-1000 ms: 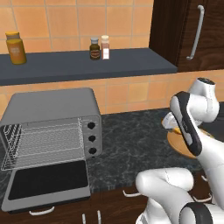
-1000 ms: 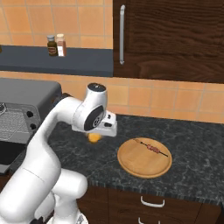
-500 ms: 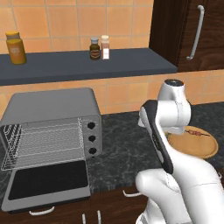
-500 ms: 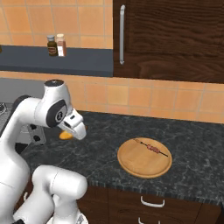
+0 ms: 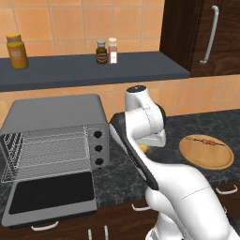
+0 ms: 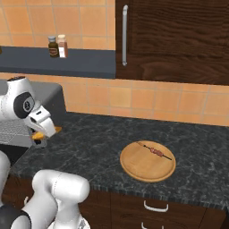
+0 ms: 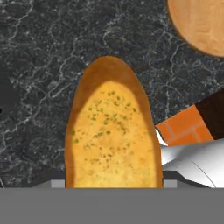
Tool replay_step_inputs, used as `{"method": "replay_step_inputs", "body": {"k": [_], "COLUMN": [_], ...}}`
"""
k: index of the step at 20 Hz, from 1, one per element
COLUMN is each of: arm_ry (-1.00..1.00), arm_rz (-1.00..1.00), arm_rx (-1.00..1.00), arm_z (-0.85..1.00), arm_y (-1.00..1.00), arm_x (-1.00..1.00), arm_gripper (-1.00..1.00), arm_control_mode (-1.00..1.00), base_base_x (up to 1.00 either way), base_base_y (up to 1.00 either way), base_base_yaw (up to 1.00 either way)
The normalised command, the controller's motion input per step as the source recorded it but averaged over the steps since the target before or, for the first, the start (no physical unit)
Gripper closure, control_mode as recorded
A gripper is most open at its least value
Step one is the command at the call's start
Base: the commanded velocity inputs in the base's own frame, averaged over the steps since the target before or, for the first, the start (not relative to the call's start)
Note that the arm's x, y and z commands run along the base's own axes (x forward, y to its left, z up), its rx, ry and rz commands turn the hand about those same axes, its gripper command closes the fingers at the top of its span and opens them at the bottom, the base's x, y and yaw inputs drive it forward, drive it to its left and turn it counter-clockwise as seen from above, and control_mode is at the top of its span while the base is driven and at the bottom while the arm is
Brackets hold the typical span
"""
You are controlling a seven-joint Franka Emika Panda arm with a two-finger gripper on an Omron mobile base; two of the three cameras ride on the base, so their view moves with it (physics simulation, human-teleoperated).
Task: Pick up the kebab skewer and baguette bread, and place them inside the toaster oven. Close the toaster oven door and start by setting the timer.
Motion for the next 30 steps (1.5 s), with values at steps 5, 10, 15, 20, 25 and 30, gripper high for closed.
{"method": "replay_step_inputs", "body": {"k": [5,10,15,20,25,30], "arm_ry": [0.09,0.07,-0.03,-0.12,-0.13,-0.15], "arm_rz": [0.01,0.03,0.26,0.24,0.04,0.03], "arm_rx": [-0.12,-0.09,-0.01,0.10,0.13,0.01], "arm_z": [0.00,0.00,-0.06,-0.19,-0.01,-0.14], "arm_y": [1.00,1.00,0.89,0.83,0.69,0.30], "arm_x": [0.00,0.00,-0.13,-0.06,0.11,0.22], "arm_gripper": [1.00,1.00,1.00,1.00,1.00,1.00], "arm_control_mode": [-1.00,-1.00,-1.00,-1.00,-1.00,-1.00], "base_base_x": [0.00,0.00,0.00,0.00,0.00,0.00], "base_base_y": [0.00,0.00,0.00,0.00,0.00,0.00], "base_base_yaw": [0.00,0.00,0.00,0.00,0.00,0.00]}}
